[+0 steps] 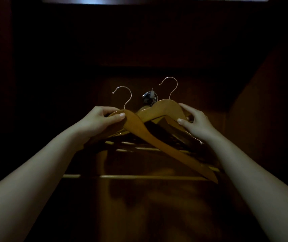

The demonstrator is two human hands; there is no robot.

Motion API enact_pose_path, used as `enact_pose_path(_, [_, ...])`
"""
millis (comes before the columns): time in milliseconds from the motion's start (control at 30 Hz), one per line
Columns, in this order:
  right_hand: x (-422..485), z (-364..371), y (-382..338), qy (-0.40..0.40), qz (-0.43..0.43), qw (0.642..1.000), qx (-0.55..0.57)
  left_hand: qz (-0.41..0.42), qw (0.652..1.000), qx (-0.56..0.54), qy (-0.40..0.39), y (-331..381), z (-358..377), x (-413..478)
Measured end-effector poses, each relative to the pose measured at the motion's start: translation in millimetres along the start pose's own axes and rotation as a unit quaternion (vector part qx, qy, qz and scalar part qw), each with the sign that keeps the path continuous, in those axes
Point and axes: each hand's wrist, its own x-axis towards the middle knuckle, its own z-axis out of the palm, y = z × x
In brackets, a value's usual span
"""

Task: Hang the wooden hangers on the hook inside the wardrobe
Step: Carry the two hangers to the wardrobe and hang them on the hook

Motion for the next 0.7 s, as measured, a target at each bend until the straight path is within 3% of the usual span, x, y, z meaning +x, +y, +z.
enact_pose_path(233, [25.7,11.5,-4.3,-0.057,0.018,0.998,-0.005,0.003,1.000,0.009,0.010,-2.0,-0.7,9.3])
enact_pose_path(700, [20.9,57.3,4.3,-0.059,-0.015,0.997,-0.048,-0.003,1.000,-0.024,0.001,-21.5,-4.0,0.4])
